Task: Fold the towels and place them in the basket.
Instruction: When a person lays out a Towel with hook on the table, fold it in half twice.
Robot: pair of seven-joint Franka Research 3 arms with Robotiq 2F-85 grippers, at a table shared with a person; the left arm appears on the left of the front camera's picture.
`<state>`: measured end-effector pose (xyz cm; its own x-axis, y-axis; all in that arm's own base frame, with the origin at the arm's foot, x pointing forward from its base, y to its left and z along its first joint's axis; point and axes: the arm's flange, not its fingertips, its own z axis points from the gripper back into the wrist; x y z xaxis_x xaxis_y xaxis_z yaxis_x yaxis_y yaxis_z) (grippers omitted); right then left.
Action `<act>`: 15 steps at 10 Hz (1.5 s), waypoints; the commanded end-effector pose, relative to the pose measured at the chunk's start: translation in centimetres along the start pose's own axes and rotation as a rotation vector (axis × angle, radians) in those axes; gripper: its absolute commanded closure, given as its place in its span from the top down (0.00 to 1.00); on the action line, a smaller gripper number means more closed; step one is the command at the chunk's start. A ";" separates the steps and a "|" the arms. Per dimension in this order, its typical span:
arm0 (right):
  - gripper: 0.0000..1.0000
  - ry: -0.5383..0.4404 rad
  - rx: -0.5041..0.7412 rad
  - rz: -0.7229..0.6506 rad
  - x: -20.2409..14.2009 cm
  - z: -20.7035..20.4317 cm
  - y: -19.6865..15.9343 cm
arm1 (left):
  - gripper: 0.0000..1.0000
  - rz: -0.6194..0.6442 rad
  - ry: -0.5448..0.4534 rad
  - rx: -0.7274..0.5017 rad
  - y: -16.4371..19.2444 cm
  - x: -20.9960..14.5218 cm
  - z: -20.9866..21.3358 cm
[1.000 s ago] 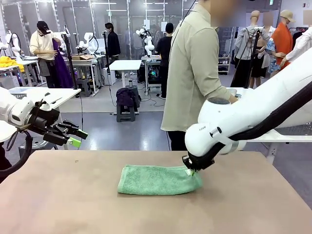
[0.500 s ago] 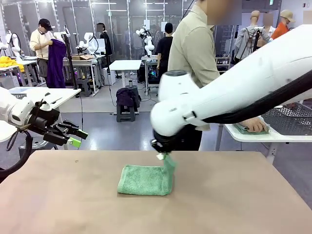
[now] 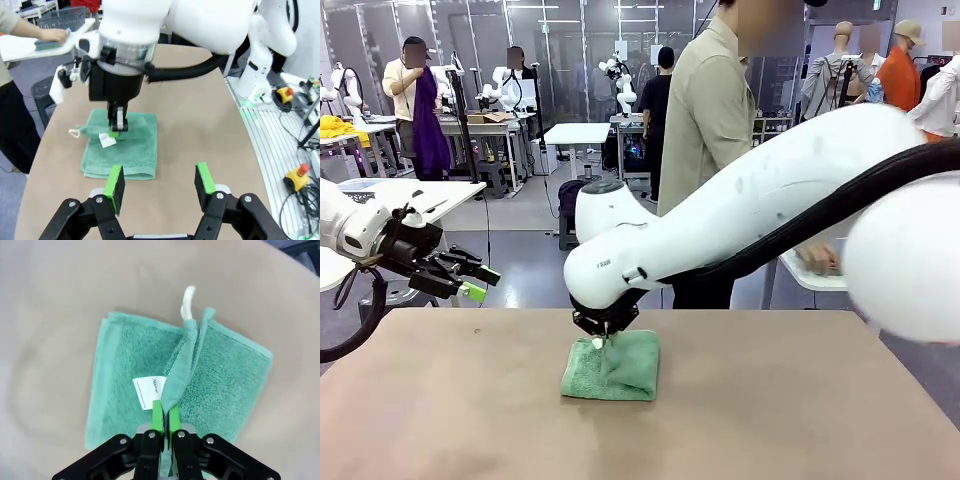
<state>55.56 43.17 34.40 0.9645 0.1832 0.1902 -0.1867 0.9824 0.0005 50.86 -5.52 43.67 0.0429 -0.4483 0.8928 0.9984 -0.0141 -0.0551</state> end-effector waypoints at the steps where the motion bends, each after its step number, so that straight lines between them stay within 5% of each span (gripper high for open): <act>1: 0.00 -0.024 -0.028 -0.068 1.1 -1.0 1.2 | 0.72 -0.004 -0.003 0.003 -0.2 0.2 0.2; 3: 0.00 -0.029 0.000 -0.082 0.9 -2.3 2.2 | 0.72 -0.004 -0.003 0.003 -0.2 0.2 0.2; 4: 0.21 -0.026 0.032 -0.091 0.8 -2.4 2.3 | 0.72 -0.004 -0.003 0.003 -0.2 0.2 0.2; 7: 0.45 -0.100 0.075 -0.210 0.2 -1.7 2.2 | 0.72 -0.004 -0.003 0.003 -0.2 0.2 0.2; 8: 0.45 -0.151 0.109 -0.310 -0.2 -0.6 2.3 | 0.72 -0.004 -0.003 0.003 -0.2 0.2 0.2; 10: 0.45 -0.129 0.123 -0.229 -2.3 2.5 1.1 | 0.72 -0.004 -0.003 0.003 -0.2 0.2 0.2; 15: 0.45 -0.053 0.117 -0.023 -10.8 16.1 -9.6 | 0.72 -0.004 -0.003 0.003 -0.2 0.2 0.2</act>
<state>45.81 34.16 46.52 0.9594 0.1130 0.2586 -0.1441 0.9840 0.1046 50.87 -5.47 43.67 0.0434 -0.4484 0.8928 0.9984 -0.0132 -0.0552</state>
